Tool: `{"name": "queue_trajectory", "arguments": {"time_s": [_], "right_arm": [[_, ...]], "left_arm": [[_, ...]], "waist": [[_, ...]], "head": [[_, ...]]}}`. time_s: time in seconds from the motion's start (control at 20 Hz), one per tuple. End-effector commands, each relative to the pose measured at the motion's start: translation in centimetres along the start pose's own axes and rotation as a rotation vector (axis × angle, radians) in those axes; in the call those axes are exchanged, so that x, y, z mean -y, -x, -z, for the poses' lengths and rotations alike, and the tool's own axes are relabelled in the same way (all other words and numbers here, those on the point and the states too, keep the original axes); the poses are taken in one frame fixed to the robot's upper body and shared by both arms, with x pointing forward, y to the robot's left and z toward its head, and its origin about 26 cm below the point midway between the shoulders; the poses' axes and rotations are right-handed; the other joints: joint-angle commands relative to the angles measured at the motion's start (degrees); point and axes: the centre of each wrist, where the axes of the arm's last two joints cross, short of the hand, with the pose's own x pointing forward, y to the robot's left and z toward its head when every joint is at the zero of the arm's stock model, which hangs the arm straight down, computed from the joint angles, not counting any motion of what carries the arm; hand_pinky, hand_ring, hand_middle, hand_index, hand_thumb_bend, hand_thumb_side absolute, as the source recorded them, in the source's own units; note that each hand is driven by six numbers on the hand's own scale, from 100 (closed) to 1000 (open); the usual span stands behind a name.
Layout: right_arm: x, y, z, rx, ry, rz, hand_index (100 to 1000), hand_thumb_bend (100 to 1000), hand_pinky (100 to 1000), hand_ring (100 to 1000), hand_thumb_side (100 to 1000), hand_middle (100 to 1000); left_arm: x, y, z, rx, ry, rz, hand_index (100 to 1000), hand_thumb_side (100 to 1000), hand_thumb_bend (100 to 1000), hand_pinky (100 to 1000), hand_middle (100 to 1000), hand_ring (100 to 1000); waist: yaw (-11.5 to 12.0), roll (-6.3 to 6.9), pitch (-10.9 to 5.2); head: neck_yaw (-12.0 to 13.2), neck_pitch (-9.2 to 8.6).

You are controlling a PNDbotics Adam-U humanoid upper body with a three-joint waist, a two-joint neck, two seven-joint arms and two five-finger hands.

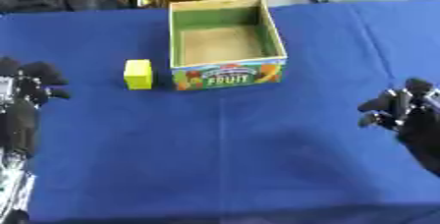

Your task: Pick up objects on the table and place them in the box.

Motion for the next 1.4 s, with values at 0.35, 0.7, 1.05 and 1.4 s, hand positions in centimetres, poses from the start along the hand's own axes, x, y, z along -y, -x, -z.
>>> {"name": "queue_trajectory", "arguments": {"time_s": [0.35, 0.7, 1.05, 1.4], "right_arm": [[0.0, -0.9, 0.0, 0.012, -0.022, -0.032, 387, 100, 558, 648, 620, 472], [0.0, -0.8, 0.0, 0.005, -0.032, -0.031, 387, 100, 559, 648, 620, 472], [-0.1, -0.7, 0.0, -0.006, -0.044, -0.029, 388, 100, 559, 648, 620, 472], [-0.2, -0.7, 0.1, -0.013, -0.057, -0.029, 388, 100, 560, 648, 621, 472]], "left_arm": [[-3.6, -4.1, 4.9, 0.053, 0.166, 0.522, 748, 611, 382, 544, 616, 649], [-4.2, -6.4, 9.5, -0.003, 0.423, 0.994, 800, 411, 566, 621, 688, 699], [-3.7, -6.8, 14.3, -0.075, 0.650, 1.261, 810, 399, 678, 646, 694, 698], [-2.6, -4.2, 17.4, -0.099, 0.777, 1.312, 795, 401, 713, 649, 676, 681]], "waist": [[-0.4, 0.19, -1.16], [-1.1, 0.30, -1.45], [-2.6, 0.63, -1.65], [-4.4, 0.87, -1.64]], "head": [[0.1, 0.30], [0.6, 0.30], [1.2, 0.30], [1.7, 0.30]]}}
